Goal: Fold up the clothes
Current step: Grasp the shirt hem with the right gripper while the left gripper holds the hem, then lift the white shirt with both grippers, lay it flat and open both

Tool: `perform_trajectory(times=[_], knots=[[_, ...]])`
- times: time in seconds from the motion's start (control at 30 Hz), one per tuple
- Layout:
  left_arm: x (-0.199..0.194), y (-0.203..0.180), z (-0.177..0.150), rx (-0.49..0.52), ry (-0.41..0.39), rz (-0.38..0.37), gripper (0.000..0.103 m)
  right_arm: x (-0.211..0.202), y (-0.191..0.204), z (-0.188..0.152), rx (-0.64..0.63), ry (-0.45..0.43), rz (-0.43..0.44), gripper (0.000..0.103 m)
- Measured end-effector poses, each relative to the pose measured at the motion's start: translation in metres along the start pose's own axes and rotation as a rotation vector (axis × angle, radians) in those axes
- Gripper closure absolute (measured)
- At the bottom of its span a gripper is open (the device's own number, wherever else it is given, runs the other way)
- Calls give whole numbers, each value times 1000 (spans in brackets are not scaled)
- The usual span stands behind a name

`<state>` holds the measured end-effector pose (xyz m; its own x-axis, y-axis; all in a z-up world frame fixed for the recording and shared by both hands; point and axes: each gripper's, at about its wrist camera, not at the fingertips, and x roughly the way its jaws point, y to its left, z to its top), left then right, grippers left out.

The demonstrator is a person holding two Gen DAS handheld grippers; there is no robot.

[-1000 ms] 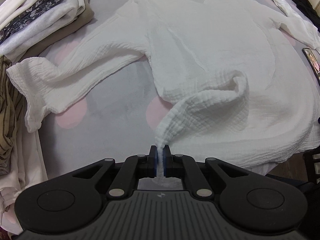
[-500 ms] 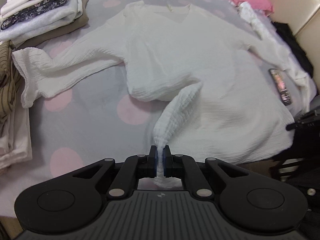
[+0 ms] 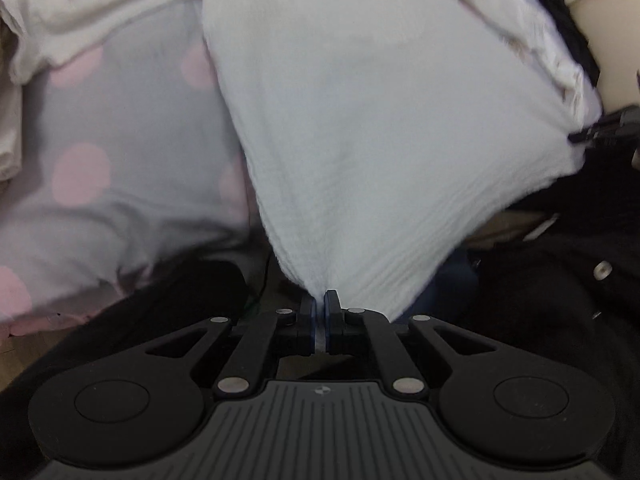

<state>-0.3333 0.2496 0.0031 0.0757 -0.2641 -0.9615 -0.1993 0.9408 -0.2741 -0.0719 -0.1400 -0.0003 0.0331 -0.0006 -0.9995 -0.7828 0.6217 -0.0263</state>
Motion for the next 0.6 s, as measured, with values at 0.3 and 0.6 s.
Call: perform_trajectory(times=[0.3, 0.6], knots=[[29, 10, 17, -10, 69, 33, 99, 19, 13, 18, 10, 5, 23, 90], [-2, 24, 46, -54, -91, -15, 75, 3, -7, 47, 78, -87, 16, 74]])
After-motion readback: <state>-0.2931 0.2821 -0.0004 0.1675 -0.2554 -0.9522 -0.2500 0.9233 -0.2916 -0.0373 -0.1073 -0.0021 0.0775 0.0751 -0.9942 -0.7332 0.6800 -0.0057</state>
